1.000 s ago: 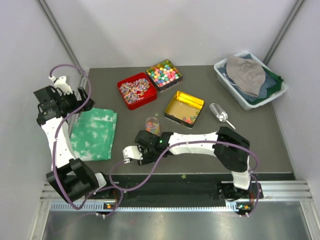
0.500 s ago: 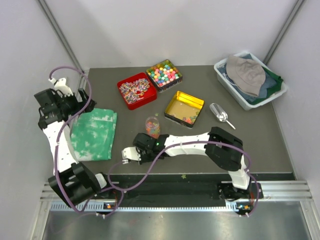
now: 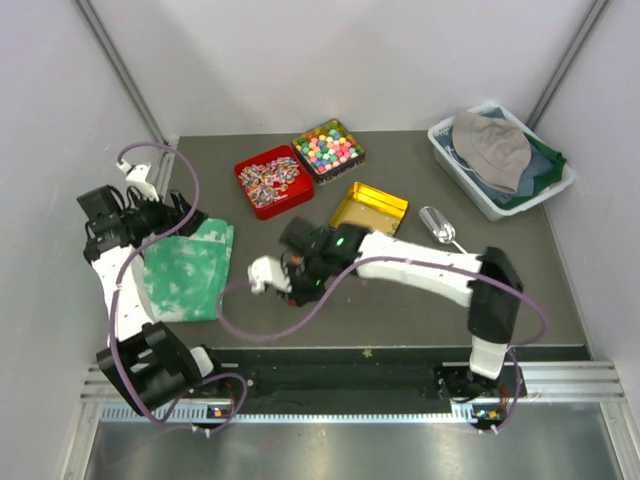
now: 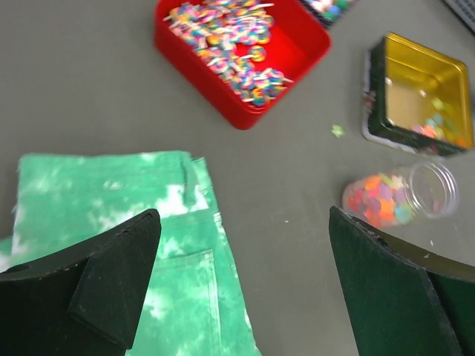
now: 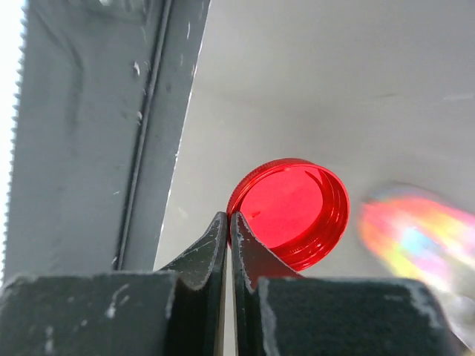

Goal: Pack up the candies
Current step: Pick up the bottle lid at the center of the board.

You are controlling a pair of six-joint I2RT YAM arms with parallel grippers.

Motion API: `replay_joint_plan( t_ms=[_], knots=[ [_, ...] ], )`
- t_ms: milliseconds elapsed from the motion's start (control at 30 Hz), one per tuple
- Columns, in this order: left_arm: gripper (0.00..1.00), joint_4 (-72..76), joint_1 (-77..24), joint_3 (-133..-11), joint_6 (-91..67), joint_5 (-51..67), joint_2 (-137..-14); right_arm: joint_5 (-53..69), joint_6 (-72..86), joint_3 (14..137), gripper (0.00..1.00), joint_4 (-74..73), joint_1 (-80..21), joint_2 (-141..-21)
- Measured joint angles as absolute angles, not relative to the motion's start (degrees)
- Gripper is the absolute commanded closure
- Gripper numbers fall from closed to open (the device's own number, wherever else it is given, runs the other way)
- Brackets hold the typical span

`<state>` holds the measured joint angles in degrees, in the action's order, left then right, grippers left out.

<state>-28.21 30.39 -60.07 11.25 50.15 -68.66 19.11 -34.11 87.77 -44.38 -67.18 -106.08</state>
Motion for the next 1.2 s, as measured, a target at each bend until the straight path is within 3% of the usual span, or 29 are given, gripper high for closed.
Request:
replay_joint_plan(
  t_ms=[167, 400, 567, 767, 1200],
  knots=[
    [0.01, -26.76, 26.87, -59.94, 16.78, 53.98, -70.94, 30.83, -34.92, 99.42, 1.00, -54.00, -57.71, -97.80],
    [0.01, -25.78, 7.07, -61.71, 22.33, 48.29, -74.41, 43.64, -36.03, 104.62, 1.00, -63.55, -48.47, -88.40],
    [0.01, -24.67, -2.48, -67.75, 23.46, 46.30, -77.06, 55.05, -37.47, 106.54, 1.00, -70.61, -39.22, -87.92],
    [0.01, -23.99, -10.52, -69.76, 23.51, 52.31, -78.52, 67.16, -44.36, 112.64, 1.00, -75.07, -28.10, -91.96],
    [0.01, -32.34, -22.61, -77.23, 37.41, 66.83, -83.05, 72.55, -50.52, 100.73, 1.00, -77.08, -26.35, -93.23]
  ],
)
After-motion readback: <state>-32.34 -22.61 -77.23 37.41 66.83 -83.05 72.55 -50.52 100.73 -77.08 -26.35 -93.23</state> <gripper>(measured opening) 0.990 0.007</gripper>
